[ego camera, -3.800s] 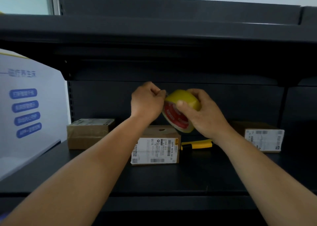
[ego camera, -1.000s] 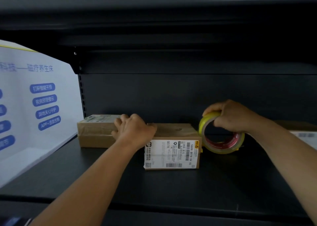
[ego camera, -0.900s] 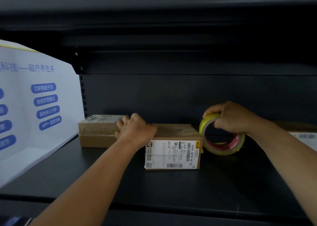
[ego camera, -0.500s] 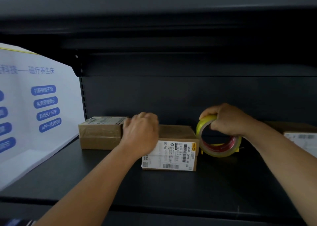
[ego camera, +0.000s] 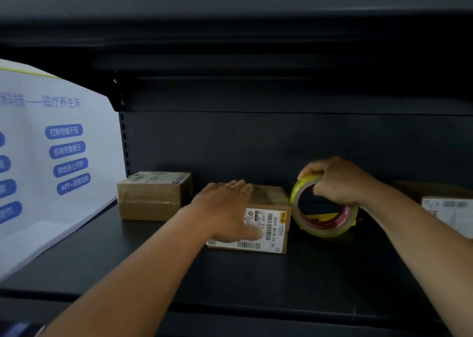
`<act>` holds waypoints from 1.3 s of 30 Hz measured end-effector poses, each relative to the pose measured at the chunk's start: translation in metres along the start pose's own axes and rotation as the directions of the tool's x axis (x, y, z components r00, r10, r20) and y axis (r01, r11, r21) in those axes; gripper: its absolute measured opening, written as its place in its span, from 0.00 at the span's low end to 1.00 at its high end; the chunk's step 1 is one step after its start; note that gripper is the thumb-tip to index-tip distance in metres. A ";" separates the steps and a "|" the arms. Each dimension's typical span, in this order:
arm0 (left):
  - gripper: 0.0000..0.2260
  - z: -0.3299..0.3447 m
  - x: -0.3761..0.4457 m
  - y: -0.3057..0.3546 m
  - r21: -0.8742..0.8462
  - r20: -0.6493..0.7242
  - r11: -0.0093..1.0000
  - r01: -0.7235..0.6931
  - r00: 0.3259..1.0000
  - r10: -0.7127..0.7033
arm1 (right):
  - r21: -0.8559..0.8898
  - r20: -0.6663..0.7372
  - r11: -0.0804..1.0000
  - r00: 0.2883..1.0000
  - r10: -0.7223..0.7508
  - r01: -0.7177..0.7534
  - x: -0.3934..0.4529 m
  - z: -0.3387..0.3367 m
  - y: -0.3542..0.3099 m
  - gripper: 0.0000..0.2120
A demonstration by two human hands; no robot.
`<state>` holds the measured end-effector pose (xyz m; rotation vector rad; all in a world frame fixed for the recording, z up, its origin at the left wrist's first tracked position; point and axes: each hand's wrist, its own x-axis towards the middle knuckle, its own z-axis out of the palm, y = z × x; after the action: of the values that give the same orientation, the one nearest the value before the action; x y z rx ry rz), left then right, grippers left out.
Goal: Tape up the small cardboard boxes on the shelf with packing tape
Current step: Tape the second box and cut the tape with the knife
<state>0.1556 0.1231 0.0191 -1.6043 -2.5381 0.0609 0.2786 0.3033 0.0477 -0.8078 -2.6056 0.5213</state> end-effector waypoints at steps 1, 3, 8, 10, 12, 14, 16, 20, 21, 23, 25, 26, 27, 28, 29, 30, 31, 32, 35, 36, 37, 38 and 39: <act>0.43 0.000 -0.001 -0.005 0.027 0.017 0.999 0.044 0.999 -0.044 | 0.000 -0.002 1.000 1.000 -0.001 0.001 0.000 0.001 0.000 0.18; 0.45 -0.002 -0.002 -0.009 0.068 0.052 0.993 0.094 0.994 -0.097 | 0.000 -0.003 1.000 1.000 -0.003 0.003 -0.001 0.002 -0.001 0.17; 0.45 -0.005 0.003 0.001 0.027 0.067 1.000 -0.005 0.998 0.004 | -0.007 -0.009 1.000 1.000 0.007 -0.008 -0.001 0.004 -0.005 0.18; 0.44 -0.003 0.006 0.007 0.005 0.044 0.996 -0.094 0.995 0.094 | -0.008 -0.015 1.000 1.000 -0.003 0.003 -0.001 0.005 -0.006 0.18; 0.43 -0.001 0.008 0.008 -0.006 0.022 0.990 -0.143 0.989 0.144 | -0.006 -0.021 1.000 1.000 -0.010 0.010 -0.001 0.005 -0.006 0.18; 0.42 0.000 0.009 0.006 -0.022 0.012 0.987 -0.161 0.987 0.161 | -0.006 -0.020 1.000 1.000 -0.007 0.007 -0.002 0.006 -0.006 0.19; 0.41 -0.001 0.010 0.003 -0.020 0.017 0.986 -0.165 0.986 0.165 | 0.002 -0.023 1.000 1.000 -0.001 0.001 -0.002 0.008 -0.004 0.19; 0.40 -0.008 0.014 0.001 0.006 0.018 0.982 -0.187 0.982 0.187 | 0.028 -0.032 0.999 0.999 0.024 -0.023 -0.002 0.014 0.002 0.18; 0.41 -0.009 0.015 0.001 0.012 0.018 0.982 -0.189 0.982 0.188 | 0.034 -0.036 0.999 0.999 0.025 -0.024 -0.002 0.015 0.003 0.18; 0.43 -0.009 0.020 0.002 0.024 0.013 0.983 -0.183 0.983 0.183 | 0.060 -0.041 0.998 0.999 0.030 -0.028 -0.002 0.017 0.004 0.18; 0.45 -0.009 0.024 0.005 0.037 0.011 0.985 -0.167 0.986 0.167 | 0.095 -0.052 0.995 0.998 0.037 -0.032 -0.003 0.019 0.005 0.17; 0.45 -0.009 0.026 0.006 0.041 0.012 0.986 -0.159 0.987 0.159 | 0.107 -0.063 0.994 0.997 0.041 -0.034 -0.004 0.021 0.006 0.17; 0.45 -0.008 0.027 0.007 0.037 0.015 0.988 -0.152 0.988 0.152 | 0.120 -0.081 0.992 0.996 0.047 -0.037 -0.006 0.023 0.008 0.17; 0.45 -0.006 0.028 0.007 0.023 0.014 0.989 -0.149 0.989 0.148 | 0.136 -0.107 0.990 0.993 0.055 -0.040 -0.007 0.025 0.009 0.17; 0.45 -0.005 0.028 0.006 0.006 0.008 0.989 -0.148 0.989 0.148 | 0.159 -0.135 0.986 0.989 0.064 -0.042 -0.008 0.027 0.012 0.17; 0.44 -0.003 0.027 0.005 -0.010 -0.004 0.988 -0.155 0.988 0.155 | 0.190 -0.162 0.981 0.984 0.075 -0.043 -0.009 0.030 0.014 0.17; 0.43 -0.001 0.026 0.004 -0.022 -0.018 0.986 -0.168 0.986 0.167 | 0.225 -0.186 0.973 0.979 0.087 -0.044 -0.010 0.032 0.016 0.16; 0.41 0.000 0.025 0.003 -0.034 -0.031 0.982 -0.186 0.982 0.185 | 0.257 -0.206 0.965 0.973 0.101 -0.046 -0.011 0.035 0.018 0.16; 0.37 0.000 0.024 0.003 -0.071 -0.035 0.966 -0.249 0.968 0.247 | 0.319 -0.260 0.947 0.957 0.130 -0.042 -0.013 0.040 0.021 0.15; 0.35 0.001 0.025 0.003 -0.073 -0.028 0.960 -0.269 0.963 0.268 | 0.323 -0.272 0.946 0.953 0.132 -0.039 -0.013 0.041 0.021 0.15; 0.33 0.001 0.025 0.003 -0.076 -0.022 0.955 -0.286 0.958 0.285 | 0.323 -0.279 0.946 0.951 0.134 -0.038 -0.013 0.042 0.022 0.14; 0.32 0.001 0.024 0.002 -0.084 -0.022 0.950 -0.300 0.954 0.299 | 0.325 -0.283 0.945 0.950 0.134 -0.036 -0.013 0.042 0.021 0.14; 0.31 0.001 0.024 0.002 -0.099 -0.027 0.945 -0.311 0.951 0.309 | 0.328 -0.284 0.944 0.950 0.133 -0.034 -0.014 0.041 0.021 0.14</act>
<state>0.1470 0.1455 0.0202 -2.0248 -2.2900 -0.0462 0.2808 0.3015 -0.0008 -0.8192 -2.1410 0.7563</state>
